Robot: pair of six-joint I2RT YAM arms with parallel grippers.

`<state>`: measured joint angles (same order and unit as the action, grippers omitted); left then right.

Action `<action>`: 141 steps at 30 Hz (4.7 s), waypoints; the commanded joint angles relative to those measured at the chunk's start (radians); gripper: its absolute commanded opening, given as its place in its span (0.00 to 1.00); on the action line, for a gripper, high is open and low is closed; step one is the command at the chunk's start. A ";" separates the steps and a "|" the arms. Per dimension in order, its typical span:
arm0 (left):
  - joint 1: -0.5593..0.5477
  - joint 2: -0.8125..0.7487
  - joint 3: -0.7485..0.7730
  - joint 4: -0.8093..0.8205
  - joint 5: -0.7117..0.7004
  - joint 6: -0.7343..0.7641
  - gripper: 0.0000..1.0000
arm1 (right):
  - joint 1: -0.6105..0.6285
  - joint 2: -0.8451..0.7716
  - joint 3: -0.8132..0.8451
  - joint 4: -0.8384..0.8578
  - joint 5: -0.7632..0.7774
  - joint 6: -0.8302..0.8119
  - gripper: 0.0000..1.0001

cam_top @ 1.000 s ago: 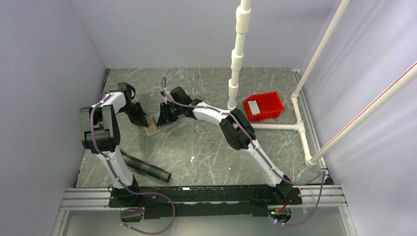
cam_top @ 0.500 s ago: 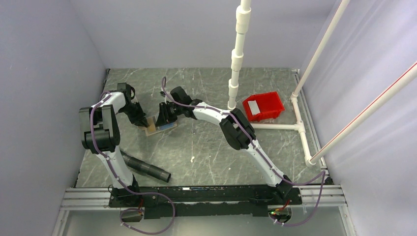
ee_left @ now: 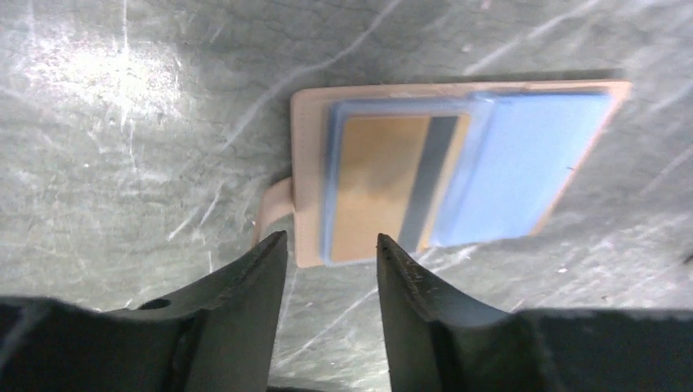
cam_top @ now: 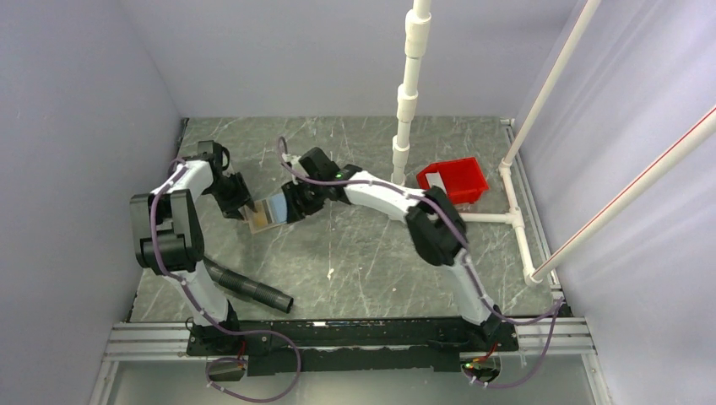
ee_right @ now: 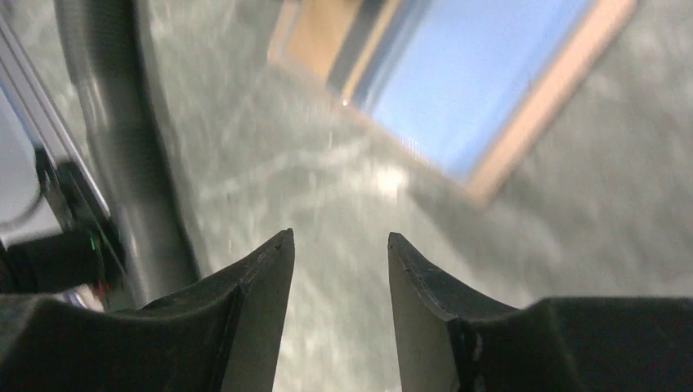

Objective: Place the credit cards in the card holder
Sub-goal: Open the card holder at the center of the board, then pick up the credit card from the storage box.

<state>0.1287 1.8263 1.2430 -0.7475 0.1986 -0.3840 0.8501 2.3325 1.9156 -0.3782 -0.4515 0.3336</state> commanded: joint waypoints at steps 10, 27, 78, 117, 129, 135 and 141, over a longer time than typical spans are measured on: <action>-0.143 -0.269 0.004 0.043 0.120 0.068 0.67 | 0.078 -1.169 -1.062 0.178 0.551 -0.089 0.57; -0.183 -0.326 -0.008 0.055 0.179 0.070 0.68 | -0.588 -1.198 -1.047 0.082 0.601 0.083 0.77; -0.201 -0.292 -0.016 0.071 0.250 0.068 0.69 | -0.833 -0.497 -0.605 0.081 0.078 -0.005 0.64; -0.221 -0.316 -0.072 0.154 0.431 -0.019 0.82 | -0.432 -1.267 -0.949 -0.339 0.669 0.046 0.00; -0.183 -0.666 -0.345 0.415 0.541 -0.231 0.83 | -0.100 -1.314 -1.107 0.315 -0.127 0.069 0.00; -0.153 -0.915 -0.375 0.462 0.579 -0.251 0.85 | 0.032 -1.096 -0.903 0.438 0.237 0.221 0.00; -0.158 -0.982 -0.475 0.783 0.836 -0.431 0.85 | 0.032 -1.112 -0.926 0.695 0.210 0.357 0.00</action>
<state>-0.0257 0.8406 0.8364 -0.2150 0.8368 -0.6750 0.8837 1.2583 0.9630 0.0486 -0.2840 0.5617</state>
